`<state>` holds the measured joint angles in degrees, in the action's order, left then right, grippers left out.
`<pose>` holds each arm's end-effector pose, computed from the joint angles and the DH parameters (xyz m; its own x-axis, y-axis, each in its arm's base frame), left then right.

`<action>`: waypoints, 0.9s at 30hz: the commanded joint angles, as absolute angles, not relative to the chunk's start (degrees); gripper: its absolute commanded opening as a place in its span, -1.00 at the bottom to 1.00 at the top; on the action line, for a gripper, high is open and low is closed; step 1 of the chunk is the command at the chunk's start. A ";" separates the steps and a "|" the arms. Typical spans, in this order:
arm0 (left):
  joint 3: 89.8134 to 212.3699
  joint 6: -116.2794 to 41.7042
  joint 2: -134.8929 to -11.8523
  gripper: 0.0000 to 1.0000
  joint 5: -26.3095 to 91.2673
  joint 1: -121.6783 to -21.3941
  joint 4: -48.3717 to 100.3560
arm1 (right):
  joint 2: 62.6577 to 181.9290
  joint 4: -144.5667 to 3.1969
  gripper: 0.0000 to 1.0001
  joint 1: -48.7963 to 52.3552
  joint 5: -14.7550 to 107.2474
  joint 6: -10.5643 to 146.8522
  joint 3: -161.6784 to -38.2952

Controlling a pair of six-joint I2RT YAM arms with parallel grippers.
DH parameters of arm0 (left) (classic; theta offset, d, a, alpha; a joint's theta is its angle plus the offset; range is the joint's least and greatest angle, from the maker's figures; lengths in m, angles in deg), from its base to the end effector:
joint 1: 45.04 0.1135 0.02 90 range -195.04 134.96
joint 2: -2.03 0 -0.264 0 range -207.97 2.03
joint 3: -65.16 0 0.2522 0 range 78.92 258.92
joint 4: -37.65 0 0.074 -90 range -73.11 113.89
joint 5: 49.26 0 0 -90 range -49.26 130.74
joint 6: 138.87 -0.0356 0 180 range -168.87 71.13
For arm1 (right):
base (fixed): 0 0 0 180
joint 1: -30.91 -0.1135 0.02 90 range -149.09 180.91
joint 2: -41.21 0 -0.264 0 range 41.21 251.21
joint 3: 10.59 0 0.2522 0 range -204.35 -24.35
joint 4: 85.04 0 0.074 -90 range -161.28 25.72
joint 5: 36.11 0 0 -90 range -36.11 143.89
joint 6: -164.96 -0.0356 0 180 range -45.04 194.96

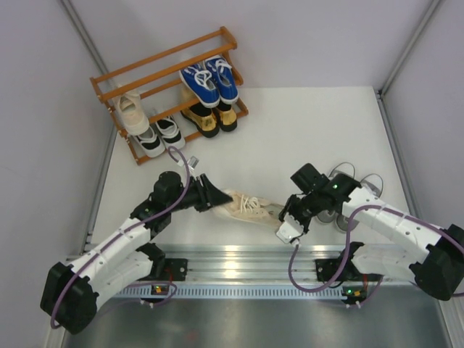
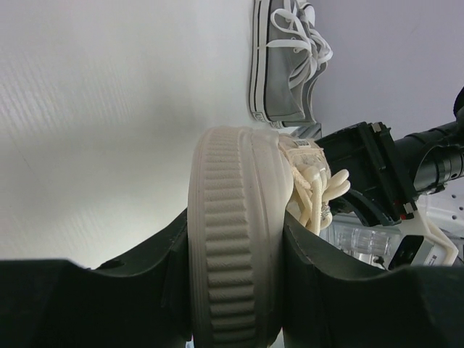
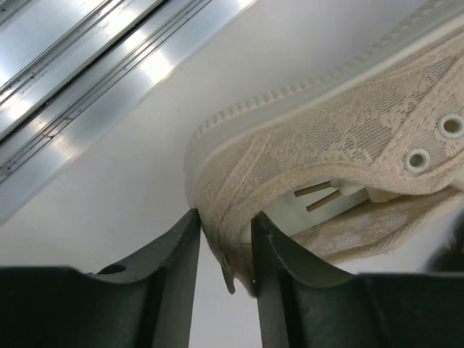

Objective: Place and organize the shoes onto the shoe shelf
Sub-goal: Pick up the shoe at the center of the board.

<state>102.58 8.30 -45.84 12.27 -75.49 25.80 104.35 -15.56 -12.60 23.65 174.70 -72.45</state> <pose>0.1538 -0.1101 0.2236 -0.8712 -0.3447 -0.3496 0.1728 0.4513 -0.8755 0.1236 0.1420 0.2445 0.8207 -0.3950 -0.4129 -0.5539 -0.7273 -0.4052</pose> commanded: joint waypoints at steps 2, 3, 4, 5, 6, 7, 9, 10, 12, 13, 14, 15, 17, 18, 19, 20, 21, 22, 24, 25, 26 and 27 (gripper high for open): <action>106.34 10.64 -43.67 -1.00 8.92 -75.45 32.86 | 104.41 -15.82 -0.44 -14.71 27.78 175.15 -72.43; 106.34 10.46 -43.50 -1.00 9.53 -75.45 32.16 | 104.32 -15.56 -0.51 -14.88 27.87 174.98 -72.60; 106.34 10.11 -43.23 -1.00 9.89 -75.36 31.98 | 104.23 -15.21 -0.71 -14.97 27.96 174.89 -72.78; 106.61 9.85 -42.88 -1.00 10.33 -75.45 31.54 | 104.06 -14.68 -0.85 -15.15 27.96 174.89 -73.30; 106.70 9.50 -42.44 -1.00 11.03 -75.36 31.01 | 103.97 -14.24 -1.00 -15.15 27.87 174.28 -73.66; 106.96 8.45 -42.09 -1.00 12.34 -75.36 29.96 | 103.79 -13.80 -1.00 -15.15 27.52 173.84 -74.01; 108.27 6.86 -40.78 -0.99 14.62 -75.36 27.68 | 103.96 -10.47 -1.00 -15.32 27.52 172.87 -76.46; 108.80 4.68 -40.16 -0.78 16.99 -75.36 25.49 | 104.14 -9.24 -1.00 -15.32 27.17 172.35 -78.65; 110.46 2.38 -38.32 -0.65 19.20 -75.36 24.16 | 103.71 -7.66 -1.00 -15.32 26.56 169.46 -80.51; 111.08 0.11 -37.61 -0.35 21.47 -75.45 20.67 | 103.09 -7.21 -1.00 -15.32 26.03 168.92 -81.99; 111.79 -0.96 -36.91 -0.19 22.62 -75.45 19.59 | 102.91 -6.86 -1.00 -15.32 25.59 168.39 -82.70; 112.40 -2.01 -35.68 -0.03 24.20 -75.45 17.93 | 102.65 -6.33 -1.00 -15.32 25.33 166.12 -83.58; 114.25 -5.17 -34.45 0.28 27.36 -75.45 14.76 | 102.82 -5.28 -1.00 -15.32 24.01 164.70 -86.05; 114.78 -7.36 -33.22 0.36 28.16 -75.36 14.14 | 102.65 -4.93 -1.00 -15.32 23.22 163.65 -86.66; 115.48 -8.17 -32.60 0.41 28.95 -75.45 13.52 | 102.74 -4.92 -1.00 -15.32 22.78 162.77 -88.06; 115.92 -9.04 -31.46 0.50 31.40 -75.36 12.04 | 102.91 -4.84 -1.00 -15.32 22.51 161.11 -88.77; 116.27 -10.88 -30.84 0.55 32.55 -75.36 11.33 | 103.00 -4.31 -1.00 -15.32 22.25 160.83 -89.47; 117.15 -11.94 -30.23 0.62 34.05 -75.45 10.54 | 103.35 -4.22 -1.00 -15.24 22.07 160.57 -90.87; 118.38 -15.71 -28.73 0.69 38.08 -75.36 7.56 | 104.14 -4.22 -1.00 -15.32 22.51 159.60 -92.55; 119.26 -17.04 -28.47 0.70 39.15 -75.45 6.50 | 104.49 -4.48 -1.00 -15.41 23.03 159.34 -93.16; 120.92 -18.27 -27.94 0.69 40.12 -75.36 5.44 | 105.10 -4.66 -1.00 -15.50 23.73 158.64 -93.78; 121.98 -20.28 -27.76 0.69 43.08 -75.36 2.65 | 105.72 -4.66 -1.00 -15.50 25.57 158.54 -94.40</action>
<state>117.60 -12.44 -28.75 34.78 -75.49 8.23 105.05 -1.81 -14.83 25.99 160.10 -89.10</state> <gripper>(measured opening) 0.845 0.041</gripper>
